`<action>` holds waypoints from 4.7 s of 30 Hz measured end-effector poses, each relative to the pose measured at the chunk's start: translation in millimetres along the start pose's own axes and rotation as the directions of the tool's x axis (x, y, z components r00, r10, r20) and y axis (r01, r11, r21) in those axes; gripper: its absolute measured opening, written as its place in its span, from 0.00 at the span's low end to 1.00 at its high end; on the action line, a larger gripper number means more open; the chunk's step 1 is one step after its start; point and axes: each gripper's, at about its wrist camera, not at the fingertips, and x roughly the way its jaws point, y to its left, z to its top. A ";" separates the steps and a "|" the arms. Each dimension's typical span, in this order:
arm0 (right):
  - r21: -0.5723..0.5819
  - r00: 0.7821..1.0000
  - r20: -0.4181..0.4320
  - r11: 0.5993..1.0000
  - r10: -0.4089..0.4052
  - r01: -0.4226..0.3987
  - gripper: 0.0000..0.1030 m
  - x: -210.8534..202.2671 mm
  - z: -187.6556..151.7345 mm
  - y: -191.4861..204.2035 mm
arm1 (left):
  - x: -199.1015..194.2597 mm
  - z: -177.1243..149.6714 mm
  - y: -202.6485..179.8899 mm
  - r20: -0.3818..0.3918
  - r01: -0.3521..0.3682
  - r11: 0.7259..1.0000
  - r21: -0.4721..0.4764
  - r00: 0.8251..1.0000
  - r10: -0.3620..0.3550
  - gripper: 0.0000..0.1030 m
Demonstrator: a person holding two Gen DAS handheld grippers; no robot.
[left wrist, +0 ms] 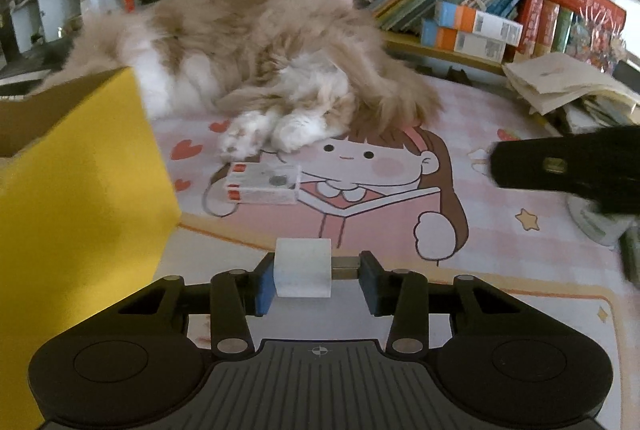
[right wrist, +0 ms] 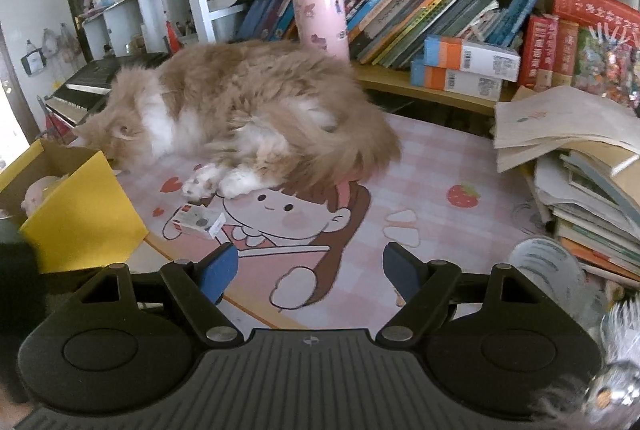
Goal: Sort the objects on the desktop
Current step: 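Grasp the white charger with the left gripper while the right gripper grasps the white-red box, then carry the white charger and white-red box toward the yellow box with both grippers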
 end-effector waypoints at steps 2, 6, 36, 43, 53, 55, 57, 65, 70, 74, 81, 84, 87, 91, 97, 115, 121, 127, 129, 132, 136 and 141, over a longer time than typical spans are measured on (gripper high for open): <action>-0.001 1.000 -0.009 1.000 0.028 -0.028 0.76 10.9 3.0 4.6 | -14.0 -4.5 6.9 0.007 -0.008 1.000 -0.008 1.000 0.008 0.40; -0.030 0.996 -0.032 0.996 0.086 -0.087 0.76 38.4 8.5 21.5 | -44.2 -14.1 22.5 0.015 -0.032 0.999 -0.042 0.999 0.033 0.40; -0.201 0.998 0.038 0.978 0.058 -0.049 0.56 136.9 -11.7 92.8 | -144.9 -33.9 38.6 0.127 -0.051 0.991 -0.124 0.990 0.067 0.40; -0.166 0.998 0.047 0.986 0.028 -0.020 0.56 98.3 -15.2 63.9 | -145.1 -33.4 31.4 0.145 -0.013 0.996 -0.090 0.989 0.026 0.40; -0.088 0.997 0.071 0.996 -0.025 0.031 0.56 9.8 -35.8 38.7 | -155.4 -42.6 26.7 0.161 0.057 0.997 -0.052 0.986 -0.048 0.40; -0.075 0.996 0.082 0.996 -0.034 0.040 0.56 -11.3 -40.7 36.0 | -159.0 -44.9 26.6 0.159 0.077 0.996 -0.041 0.985 -0.070 0.40; -0.064 0.995 0.092 0.997 -0.045 0.051 0.56 -33.7 -46.9 34.3 | -163.4 -47.0 26.6 0.163 0.095 0.995 -0.026 0.982 -0.090 0.40; -0.004 0.995 0.070 0.997 -0.072 0.072 0.56 -93.9 -70.6 39.9 | -178.3 -51.6 32.9 0.166 0.179 0.984 0.018 0.970 -0.179 0.40; 0.036 0.994 0.051 0.995 -0.100 0.098 0.56 -117.3 -87.2 51.4 | -183.7 -54.8 42.0 0.154 0.243 0.970 0.032 0.957 -0.245 0.40; 0.064 0.991 0.049 0.990 -0.126 0.123 0.56 -131.0 -98.1 64.9 | -191.1 -59.7 49.6 0.158 0.276 0.959 0.064 0.946 -0.283 0.40; 0.083 0.984 0.063 0.984 -0.166 0.161 0.56 -147.5 -112.6 98.2 | -209.0 -69.9 71.7 0.176 0.316 0.943 0.102 0.927 -0.330 0.40; 0.083 0.982 0.067 0.982 -0.177 0.172 0.56 -154.4 -120.9 116.8 | -216.5 -77.9 84.2 0.178 0.326 0.939 0.109 0.923 -0.341 0.40; 0.082 0.981 0.060 0.981 -0.183 0.178 0.56 -160.8 -129.0 136.6 | -224.7 -89.4 98.4 0.169 0.328 0.938 0.108 0.924 -0.342 0.40; 0.078 0.982 0.045 0.980 -0.185 0.181 0.56 -168.5 -143.5 163.1 | -236.1 -104.9 118.1 0.161 0.327 0.940 0.102 0.926 -0.340 0.40; 0.078 0.984 0.034 0.982 -0.174 0.171 0.56 -176.7 -163.8 203.4 | -255.0 -126.3 151.4 0.155 0.311 0.945 0.096 0.934 -0.323 0.40; 0.052 0.993 -0.001 0.992 -0.119 0.119 0.56 -183.1 -189.3 285.2 | -282.0 -164.2 218.8 0.097 0.269 0.962 0.051 0.957 -0.273 0.40; 0.010 0.996 0.000 0.996 -0.084 0.084 0.56 -174.5 -184.5 306.7 | -285.9 -168.0 238.9 0.101 0.244 0.969 0.030 0.964 -0.246 0.40; -0.054 0.999 -0.012 0.998 -0.036 0.035 0.56 -161.3 -176.1 328.2 | -289.5 -171.5 260.6 0.109 0.207 0.978 -0.017 0.973 -0.204 0.40; -0.075 1.000 -0.021 0.997 -0.020 0.018 0.56 -156.3 -173.5 333.7 | -289.6 -172.1 266.1 0.110 0.194 0.980 -0.033 0.976 -0.189 0.40; -0.095 1.000 -0.031 0.996 0.000 -0.003 0.56 -149.8 -169.0 338.6 | -288.9 -171.4 272.2 0.111 0.177 0.983 -0.059 0.979 -0.169 0.40; -0.098 0.999 -0.039 0.995 0.025 -0.028 0.56 -143.4 -162.5 340.7 | -287.3 -167.8 277.5 0.115 0.156 0.985 -0.078 0.982 -0.147 0.40; -0.096 0.999 -0.017 0.994 0.052 -0.053 0.56 -138.0 -149.8 340.1 | -282.8 -153.7 279.0 0.138 0.136 0.989 -0.064 0.982 -0.126 0.40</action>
